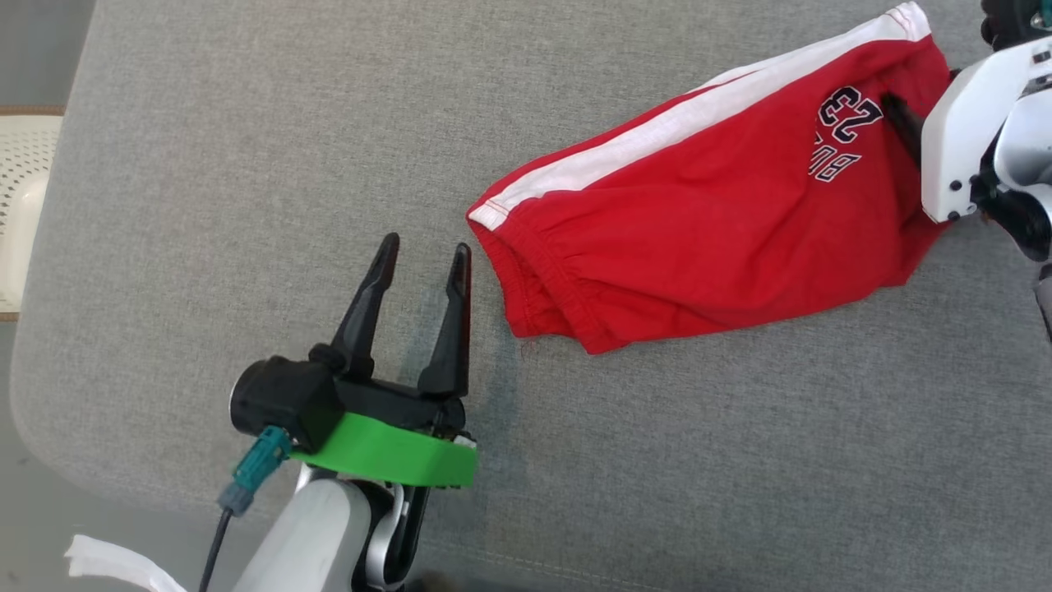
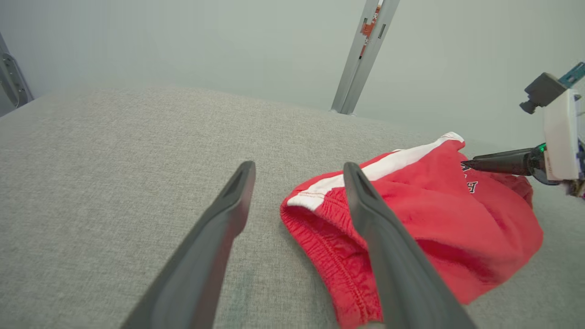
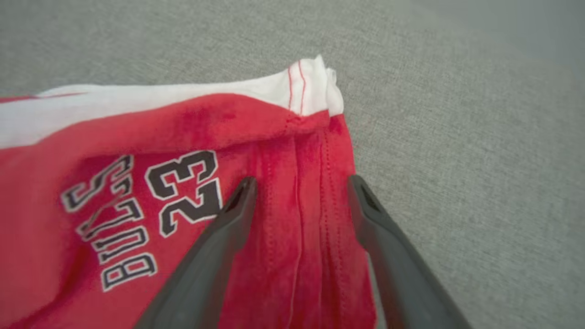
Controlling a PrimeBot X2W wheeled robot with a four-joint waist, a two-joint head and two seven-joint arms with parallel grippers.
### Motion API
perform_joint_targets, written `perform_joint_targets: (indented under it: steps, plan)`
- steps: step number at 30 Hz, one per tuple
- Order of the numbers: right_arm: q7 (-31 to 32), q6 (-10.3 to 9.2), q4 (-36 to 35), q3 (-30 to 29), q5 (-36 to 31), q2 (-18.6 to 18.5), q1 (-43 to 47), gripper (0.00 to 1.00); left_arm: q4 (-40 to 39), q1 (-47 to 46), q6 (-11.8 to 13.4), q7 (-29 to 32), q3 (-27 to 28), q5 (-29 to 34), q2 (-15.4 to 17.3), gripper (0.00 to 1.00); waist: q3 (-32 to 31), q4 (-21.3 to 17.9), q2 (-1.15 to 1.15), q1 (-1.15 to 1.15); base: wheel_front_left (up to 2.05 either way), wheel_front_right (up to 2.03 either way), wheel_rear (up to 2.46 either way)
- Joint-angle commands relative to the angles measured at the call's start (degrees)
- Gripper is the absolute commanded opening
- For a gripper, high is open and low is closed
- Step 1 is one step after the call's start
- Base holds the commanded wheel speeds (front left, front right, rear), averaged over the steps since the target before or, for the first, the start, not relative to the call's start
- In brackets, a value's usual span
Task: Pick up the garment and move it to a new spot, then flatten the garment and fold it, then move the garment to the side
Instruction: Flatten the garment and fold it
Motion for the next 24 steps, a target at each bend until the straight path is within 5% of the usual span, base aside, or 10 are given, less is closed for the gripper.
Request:
perform_joint_targets:
  steps: [1, 13, 14, 15, 24]
  plan:
    - [0.6, -0.03, 0.8, -0.7, -2.1, 0.0, 1.0, 1.00, -0.9, 1.1, -1.0, -0.1, 1.1, 2.4, -0.8, 1.00, 0.5, 1.0, 0.00, 0.00, 0.00, 0.00, 0.00]
    - [3.5, -0.05, 5.9, -8.6, -3.8, 3.7, 6.7, 1.00, -2.5, 8.1, -7.8, -0.1, 7.2, 10.7, -4.6, 1.00, -1.5, 2.3, 0.00, 0.00, 0.00, 0.00, 0.00]
    - [3.2, -0.05, 6.0, -9.1, -3.4, 4.3, 6.9, 0.28, -2.5, 8.3, -8.1, -0.1, 7.5, 10.9, -4.7, 1.00, -1.7, 2.4, 0.00, 0.00, 0.00, 0.00, 0.00]
    - [3.1, -0.05, 6.2, -9.8, -2.4, 5.2, 7.2, 0.00, -2.3, 8.5, -8.4, -0.1, 7.9, 11.1, -4.8, 1.00, -1.9, 2.4, 0.00, 0.00, 0.00, 0.00, 0.00]
    - [-3.3, -0.05, 7.1, -19.4, 4.0, 10.2, 7.7, 0.00, -1.5, 11.8, -9.5, -0.2, 10.1, 12.6, -4.9, 1.00, -6.1, -0.7, 0.00, 0.00, 0.00, 0.00, 0.00]
